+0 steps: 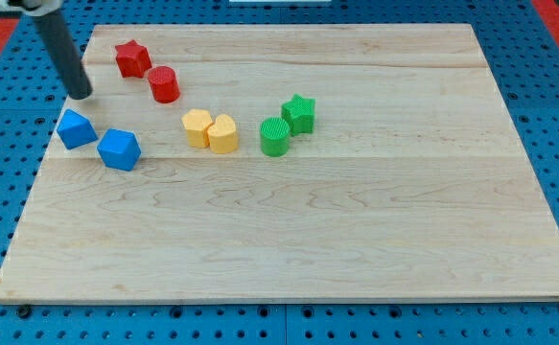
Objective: Push the blue triangle into the blue cube
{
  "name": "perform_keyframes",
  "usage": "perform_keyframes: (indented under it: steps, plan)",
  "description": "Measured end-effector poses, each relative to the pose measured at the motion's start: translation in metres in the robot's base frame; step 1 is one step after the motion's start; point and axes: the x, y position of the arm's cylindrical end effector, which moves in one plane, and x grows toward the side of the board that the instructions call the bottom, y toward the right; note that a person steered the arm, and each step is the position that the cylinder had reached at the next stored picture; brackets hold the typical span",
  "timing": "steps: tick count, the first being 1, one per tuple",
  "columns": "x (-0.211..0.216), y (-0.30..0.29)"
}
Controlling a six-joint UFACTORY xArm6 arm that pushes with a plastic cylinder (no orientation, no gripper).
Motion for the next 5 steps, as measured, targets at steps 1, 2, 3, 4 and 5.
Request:
perform_keyframes:
  steps: [1,2,3,4,5]
  plan:
    - [0.048,0.004]
    - [0.066,0.021]
    - [0.071,0.078]
    - [0.049,0.045]
    - [0.046,0.043]
